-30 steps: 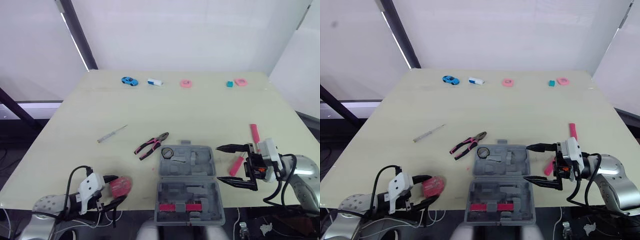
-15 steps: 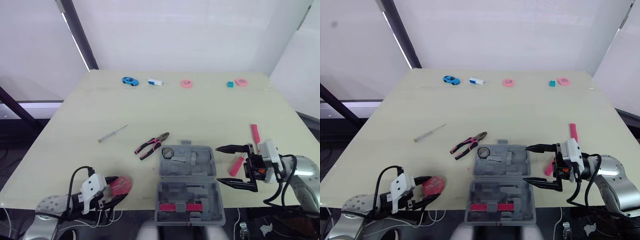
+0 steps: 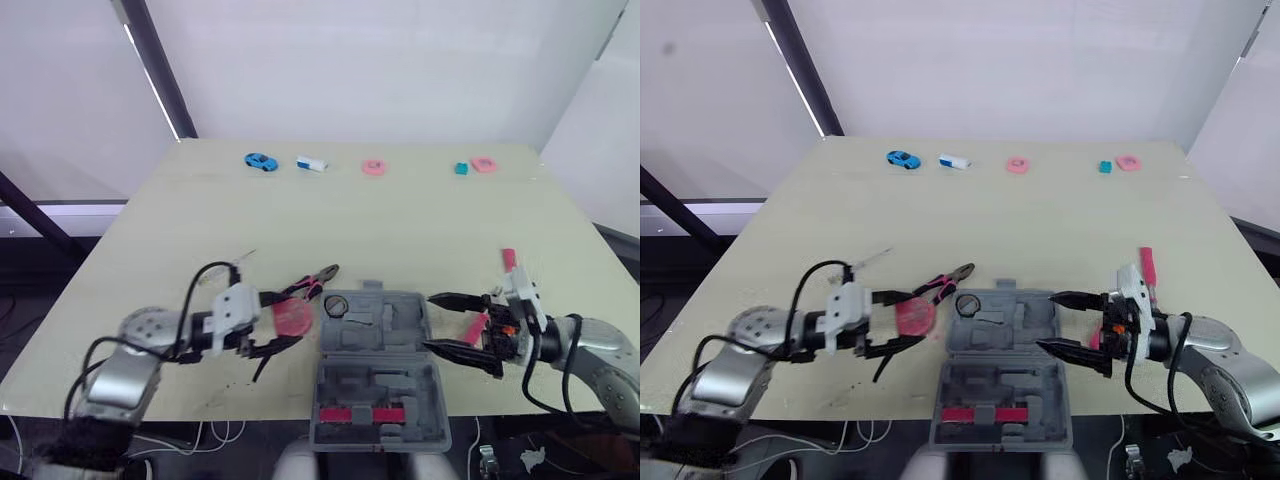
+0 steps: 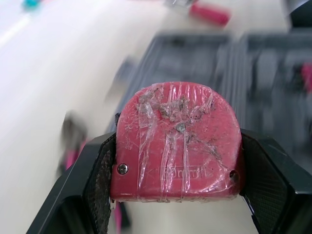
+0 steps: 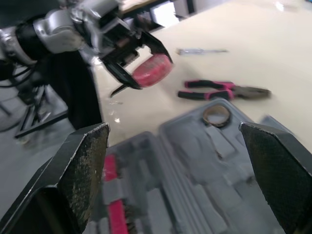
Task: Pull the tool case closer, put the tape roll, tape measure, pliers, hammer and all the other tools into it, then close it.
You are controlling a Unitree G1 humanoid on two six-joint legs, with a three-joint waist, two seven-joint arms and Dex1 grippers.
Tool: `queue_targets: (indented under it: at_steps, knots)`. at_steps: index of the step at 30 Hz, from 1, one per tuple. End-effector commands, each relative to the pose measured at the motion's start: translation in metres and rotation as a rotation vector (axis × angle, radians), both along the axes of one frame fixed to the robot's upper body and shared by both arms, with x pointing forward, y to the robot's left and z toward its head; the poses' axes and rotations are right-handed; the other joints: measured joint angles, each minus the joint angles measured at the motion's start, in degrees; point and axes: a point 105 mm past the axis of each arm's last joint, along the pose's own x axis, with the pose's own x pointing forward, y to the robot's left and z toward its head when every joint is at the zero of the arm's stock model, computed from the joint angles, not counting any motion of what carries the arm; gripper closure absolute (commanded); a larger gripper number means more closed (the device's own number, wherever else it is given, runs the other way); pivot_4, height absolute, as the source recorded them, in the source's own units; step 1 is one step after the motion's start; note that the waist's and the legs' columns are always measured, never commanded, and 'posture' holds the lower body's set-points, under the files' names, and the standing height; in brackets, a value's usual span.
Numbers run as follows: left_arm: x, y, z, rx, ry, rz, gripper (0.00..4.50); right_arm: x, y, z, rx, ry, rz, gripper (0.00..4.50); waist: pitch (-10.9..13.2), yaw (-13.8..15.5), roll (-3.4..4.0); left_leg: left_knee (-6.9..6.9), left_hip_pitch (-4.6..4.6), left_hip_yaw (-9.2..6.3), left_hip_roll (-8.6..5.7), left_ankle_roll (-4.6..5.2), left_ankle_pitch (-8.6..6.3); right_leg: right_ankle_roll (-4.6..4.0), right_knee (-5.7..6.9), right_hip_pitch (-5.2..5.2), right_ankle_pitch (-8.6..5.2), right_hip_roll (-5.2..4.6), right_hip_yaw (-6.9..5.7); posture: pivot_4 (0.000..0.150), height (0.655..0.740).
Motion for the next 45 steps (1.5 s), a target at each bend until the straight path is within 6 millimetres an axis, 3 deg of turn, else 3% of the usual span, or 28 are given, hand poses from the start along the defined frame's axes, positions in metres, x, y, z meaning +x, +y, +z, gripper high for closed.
queue_targets:
  at_steps: [1,6,11,19,23,29,30,39,40,41,43,45]
  knots:
    - [0.003,-0.026,0.011,-0.016,-0.027,-0.092,1.43,0.007,0.002,0.009,-0.014,-0.004,-0.062,0.0,0.0,-0.1,0.0,0.0,0.01,0.0,0.01,0.0,0.0,0.01,0.01,0.01,0.0,0.03,0.01,0.15,0.74]
    - [0.011,-0.074,0.024,-0.096,-0.06,-0.214,1.43,0.004,0.015,0.022,0.107,0.109,-0.069,0.0,0.0,-0.06,0.0,0.04,-0.08,-0.06,0.0,0.0,0.0,0.09,0.01,0.01,0.05,0.13,-0.01,0.15,0.74]
    - [0.017,-0.102,0.034,-0.173,-0.072,-0.268,1.43,-0.003,0.032,0.019,0.155,0.253,-0.063,0.0,0.0,-0.25,-0.01,0.04,-0.12,-0.11,0.0,0.01,0.0,0.11,-0.01,0.0,0.06,0.17,0.01,0.15,0.74]
    - [0.019,-0.111,0.034,-0.171,-0.089,-0.322,1.43,-0.001,0.048,0.018,0.285,0.477,-0.108,0.0,0.0,-0.27,-0.01,0.07,-0.14,-0.17,0.01,0.01,0.0,0.11,0.01,0.0,0.06,0.21,0.0,0.15,0.74]
    - [0.019,-0.108,0.033,-0.165,-0.092,-0.322,1.43,0.0,0.055,0.019,0.342,0.574,-0.141,1.09,0.0,-0.28,-0.01,0.07,-0.18,-0.17,0.01,0.02,0.0,0.11,0.0,0.0,0.06,0.2,0.0,0.15,0.74]
    - [0.014,-0.107,0.03,-0.156,-0.099,-0.344,1.43,0.005,0.058,0.022,0.355,0.636,-0.197,3.83,0.0,-0.31,-0.01,0.07,-0.2,-0.19,0.02,0.02,0.01,0.11,-0.01,-0.01,0.06,0.2,-0.01,0.15,0.74]
    - [0.014,-0.107,0.03,-0.156,-0.1,-0.345,1.43,0.007,0.057,0.021,0.354,0.643,-0.213,4.01,0.0,-0.32,0.0,0.07,-0.2,-0.19,0.02,0.02,0.01,0.11,-0.01,-0.01,0.06,0.2,-0.01,0.15,0.74]
    - [0.013,-0.096,0.025,-0.156,-0.085,-0.322,1.43,0.003,0.041,0.016,0.322,0.673,-0.262,4.02,0.0,-0.29,0.0,0.07,-0.3,-0.22,0.03,0.02,0.01,0.11,-0.07,-0.02,0.06,0.19,-0.04,0.15,0.74]
    - [0.011,-0.094,0.025,-0.165,-0.068,-0.322,0.62,0.002,0.039,0.015,0.321,0.676,-0.264,4.02,0.0,-0.31,-0.01,0.07,-0.3,-0.22,0.03,0.02,0.0,0.11,-0.09,-0.03,0.06,0.19,-0.04,0.15,0.74]
    - [0.01,-0.094,0.026,-0.173,-0.057,-0.323,0.35,0.001,0.039,0.015,0.32,0.678,-0.265,4.02,0.0,-0.32,-0.01,0.07,-0.33,-0.23,0.05,0.02,0.0,0.11,-0.09,-0.03,0.06,0.19,-0.06,0.15,0.74]
    - [0.007,-0.092,0.027,-0.182,-0.041,-0.327,0.0,-0.001,0.037,0.015,0.317,0.681,-0.268,4.02,0.0,-0.44,0.0,0.07,-0.36,-0.23,0.06,0.03,0.0,0.11,-0.08,-0.11,0.06,0.2,-0.04,0.15,0.74]
    - [0.0,-0.081,0.025,-0.181,-0.007,-0.333,0.0,-0.004,0.03,0.01,0.315,0.695,-0.295,4.02,0.0,-0.38,-0.01,0.09,-0.42,-0.26,0.06,0.03,0.01,0.11,-0.04,-0.17,0.06,0.21,-0.08,0.15,0.74]
